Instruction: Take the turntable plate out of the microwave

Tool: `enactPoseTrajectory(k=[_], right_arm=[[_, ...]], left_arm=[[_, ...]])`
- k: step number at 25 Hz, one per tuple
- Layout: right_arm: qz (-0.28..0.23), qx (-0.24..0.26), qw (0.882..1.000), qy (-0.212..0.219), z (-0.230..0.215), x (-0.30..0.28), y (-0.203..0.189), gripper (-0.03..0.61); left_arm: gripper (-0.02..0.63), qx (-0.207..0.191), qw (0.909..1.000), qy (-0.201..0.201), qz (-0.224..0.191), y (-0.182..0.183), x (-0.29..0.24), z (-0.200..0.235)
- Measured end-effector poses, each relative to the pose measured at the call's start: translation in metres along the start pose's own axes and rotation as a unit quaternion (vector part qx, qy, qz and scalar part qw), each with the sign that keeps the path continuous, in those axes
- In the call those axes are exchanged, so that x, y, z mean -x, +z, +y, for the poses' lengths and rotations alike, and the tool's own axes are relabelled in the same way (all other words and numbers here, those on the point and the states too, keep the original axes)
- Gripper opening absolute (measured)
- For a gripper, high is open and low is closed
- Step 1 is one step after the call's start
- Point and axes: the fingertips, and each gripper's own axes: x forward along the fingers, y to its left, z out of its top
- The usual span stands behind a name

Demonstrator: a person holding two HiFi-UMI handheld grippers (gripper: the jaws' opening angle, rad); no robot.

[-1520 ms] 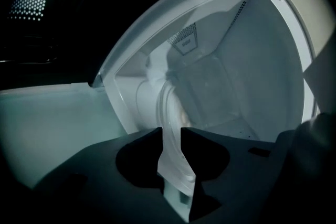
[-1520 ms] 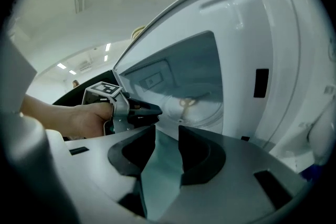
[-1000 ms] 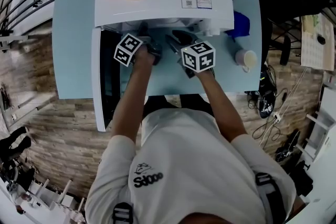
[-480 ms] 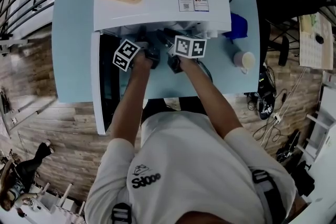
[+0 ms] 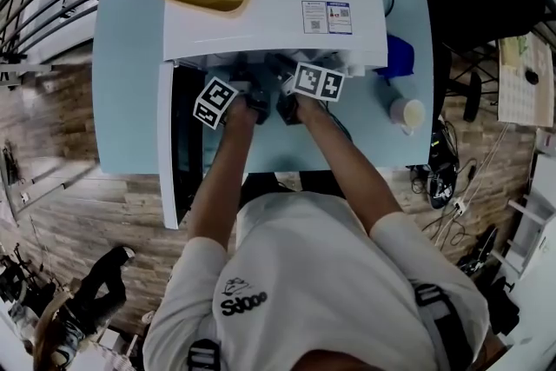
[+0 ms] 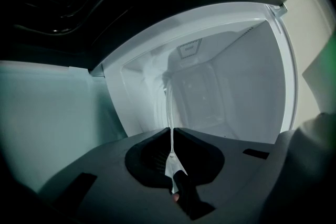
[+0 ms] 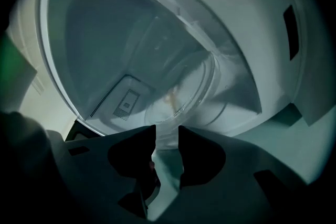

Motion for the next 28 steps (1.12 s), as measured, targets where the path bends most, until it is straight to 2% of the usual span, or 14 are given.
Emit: enactPoseTrajectory(k=[6, 8, 14, 21, 23, 25, 28], right_arm=[[-0.032, -0.063, 0.997, 0.005, -0.002, -0.004, 0.007, 0.121], [-0.045, -0.094, 0.995, 0.004, -0.005, -0.004, 0.007, 0.077], [-0.067, -0.205, 0.974, 0.062, -0.009, -0.001, 0.005, 0.029], [-0.085, -0.246, 0.961, 0.093, -0.01, 0.007, 0.003, 0.018], [-0.083, -0.243, 0.962, 0.094, -0.009, 0.008, 0.002, 0.017], [-0.08, -0.239, 0.963, 0.098, -0.005, 0.009, 0.0, 0.018], [-0.075, -0.23, 0.965, 0.099, -0.002, 0.009, -0.001, 0.018]], left_arm=[[0.031, 0.004, 0.9999, -0.007, -0.007, 0.002, 0.0, -0.003], [0.029, 0.006, 0.9999, -0.007, -0.011, 0.002, 0.001, -0.003], [0.031, 0.017, 0.9998, -0.006, -0.009, 0.0, 0.002, 0.0], [0.032, 0.039, 0.9991, -0.015, 0.003, -0.006, 0.005, 0.002], [0.033, 0.049, 0.9985, -0.021, 0.014, -0.009, 0.002, 0.002], [0.063, 0.061, 0.9974, -0.029, 0.024, -0.011, -0.002, -0.001], [0.051, 0.068, 0.9967, -0.024, 0.037, -0.014, -0.007, -0.003]])
